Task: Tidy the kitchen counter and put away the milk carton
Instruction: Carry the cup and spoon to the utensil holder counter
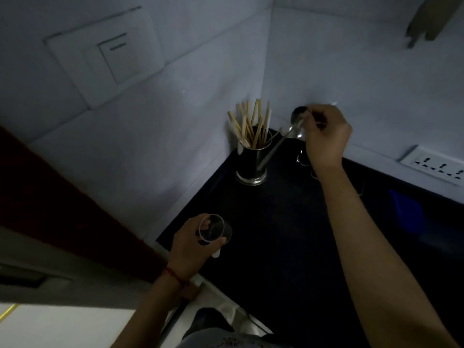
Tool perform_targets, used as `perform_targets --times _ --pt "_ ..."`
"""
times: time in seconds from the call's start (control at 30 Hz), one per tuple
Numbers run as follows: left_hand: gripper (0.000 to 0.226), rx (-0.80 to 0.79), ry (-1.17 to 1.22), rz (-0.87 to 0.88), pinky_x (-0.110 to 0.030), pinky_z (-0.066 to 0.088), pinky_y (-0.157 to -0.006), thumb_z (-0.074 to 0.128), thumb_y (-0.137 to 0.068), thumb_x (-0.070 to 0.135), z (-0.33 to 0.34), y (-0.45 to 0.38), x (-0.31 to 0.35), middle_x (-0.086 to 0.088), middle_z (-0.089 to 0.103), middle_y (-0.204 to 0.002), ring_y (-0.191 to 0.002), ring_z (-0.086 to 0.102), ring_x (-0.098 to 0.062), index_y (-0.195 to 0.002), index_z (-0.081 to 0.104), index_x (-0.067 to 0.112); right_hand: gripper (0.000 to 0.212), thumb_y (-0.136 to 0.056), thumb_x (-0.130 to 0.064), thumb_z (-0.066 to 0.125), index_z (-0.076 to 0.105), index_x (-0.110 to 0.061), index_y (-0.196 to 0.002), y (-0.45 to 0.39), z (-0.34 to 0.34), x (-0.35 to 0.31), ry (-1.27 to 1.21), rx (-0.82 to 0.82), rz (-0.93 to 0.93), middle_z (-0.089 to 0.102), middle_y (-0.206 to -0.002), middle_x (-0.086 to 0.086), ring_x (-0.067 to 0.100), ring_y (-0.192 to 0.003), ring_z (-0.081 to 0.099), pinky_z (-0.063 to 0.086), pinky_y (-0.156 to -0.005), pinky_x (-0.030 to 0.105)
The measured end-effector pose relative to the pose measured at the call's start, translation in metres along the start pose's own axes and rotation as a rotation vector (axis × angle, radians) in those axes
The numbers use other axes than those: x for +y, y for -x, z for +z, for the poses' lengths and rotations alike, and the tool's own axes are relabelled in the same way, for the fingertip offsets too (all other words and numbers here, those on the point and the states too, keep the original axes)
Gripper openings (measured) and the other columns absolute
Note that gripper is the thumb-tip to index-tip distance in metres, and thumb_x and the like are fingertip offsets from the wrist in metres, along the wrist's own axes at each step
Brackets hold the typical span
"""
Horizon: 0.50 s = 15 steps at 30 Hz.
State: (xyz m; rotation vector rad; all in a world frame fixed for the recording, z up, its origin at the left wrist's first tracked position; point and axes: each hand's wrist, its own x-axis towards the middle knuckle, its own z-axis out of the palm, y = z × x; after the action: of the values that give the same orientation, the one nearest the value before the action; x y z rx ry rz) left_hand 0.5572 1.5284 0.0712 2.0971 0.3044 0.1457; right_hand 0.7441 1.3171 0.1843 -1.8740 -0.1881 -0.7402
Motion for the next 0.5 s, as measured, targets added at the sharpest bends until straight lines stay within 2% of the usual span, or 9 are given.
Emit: perform_targets --times 0.07,0.13,0.2,0.3,0.4,0.5 --pt "0.054 -0.029 0.009 0.005 0.005 0.041 -0.070 0.082 -0.062 0.023 -0.001 -0.010 0.001 0.024 0.051 -0.094 -0.089 0.052 0.008 -0.106 0.052 0.026 0.018 -0.086 -0.007 0.055 0.067 -0.001 -0.097 -0.020 0.013 -0.003 0.000 0.010 -0.026 0.066 -0.095 0.012 -0.005 -0.080 0.057 0.044 -0.077 0.003" --pt "0.056 -0.044 0.019 -0.004 0.005 0.041 -0.071 0.075 -0.057 0.035 -0.001 -0.019 0.002 0.027 0.050 -0.095 -0.090 0.051 0.010 -0.107 0.051 0.028 0.018 -0.086 -0.006 0.055 0.067 0.000 -0.097 -0.037 0.026 -0.005 0.009 0.026 -0.082 0.067 -0.097 0.018 0.006 -0.085 0.057 0.043 -0.075 0.001" --pt "0.059 -0.049 0.019 -0.014 0.007 0.039 -0.071 0.075 -0.056 0.036 0.000 -0.027 0.000 0.028 0.049 -0.096 -0.090 0.051 0.010 -0.110 0.052 0.026 0.018 -0.086 -0.006 0.054 0.067 0.001 -0.097 -0.049 0.039 -0.005 0.017 0.042 -0.136 0.066 -0.095 0.020 0.000 -0.082 0.053 0.041 -0.071 -0.001" --pt "0.059 -0.057 0.002 -0.015 0.008 0.038 -0.070 0.082 -0.063 0.021 0.001 -0.037 -0.004 0.028 0.048 -0.095 -0.089 0.053 0.004 -0.116 0.055 0.018 0.018 -0.087 -0.007 0.054 0.067 0.001 -0.095 -0.056 0.057 -0.001 0.058 0.026 -0.196 0.066 -0.093 0.020 0.000 -0.082 0.051 0.042 -0.069 0.000" --pt "0.059 -0.075 0.031 -0.028 0.007 0.039 -0.071 0.080 -0.066 0.019 0.001 -0.042 -0.008 0.027 0.048 -0.097 -0.090 0.052 0.006 -0.118 0.054 0.016 0.019 -0.086 -0.010 0.054 0.067 0.002 -0.092 -0.052 0.075 0.011 0.100 -0.072 -0.230 0.066 -0.091 0.023 0.018 -0.078 0.062 0.046 -0.068 0.015" --pt "0.065 -0.110 0.075 -0.045 0.005 0.041 -0.071 0.075 -0.055 0.045 0.000 -0.045 -0.006 0.026 0.049 -0.098 -0.092 0.052 0.007 -0.113 0.051 0.027 0.017 -0.083 -0.006 0.055 0.067 0.004 -0.088 -0.036 0.089 0.029 0.196 -0.221 -0.206 0.064 -0.089 0.025 0.033 -0.076 0.065 0.054 -0.067 0.036"
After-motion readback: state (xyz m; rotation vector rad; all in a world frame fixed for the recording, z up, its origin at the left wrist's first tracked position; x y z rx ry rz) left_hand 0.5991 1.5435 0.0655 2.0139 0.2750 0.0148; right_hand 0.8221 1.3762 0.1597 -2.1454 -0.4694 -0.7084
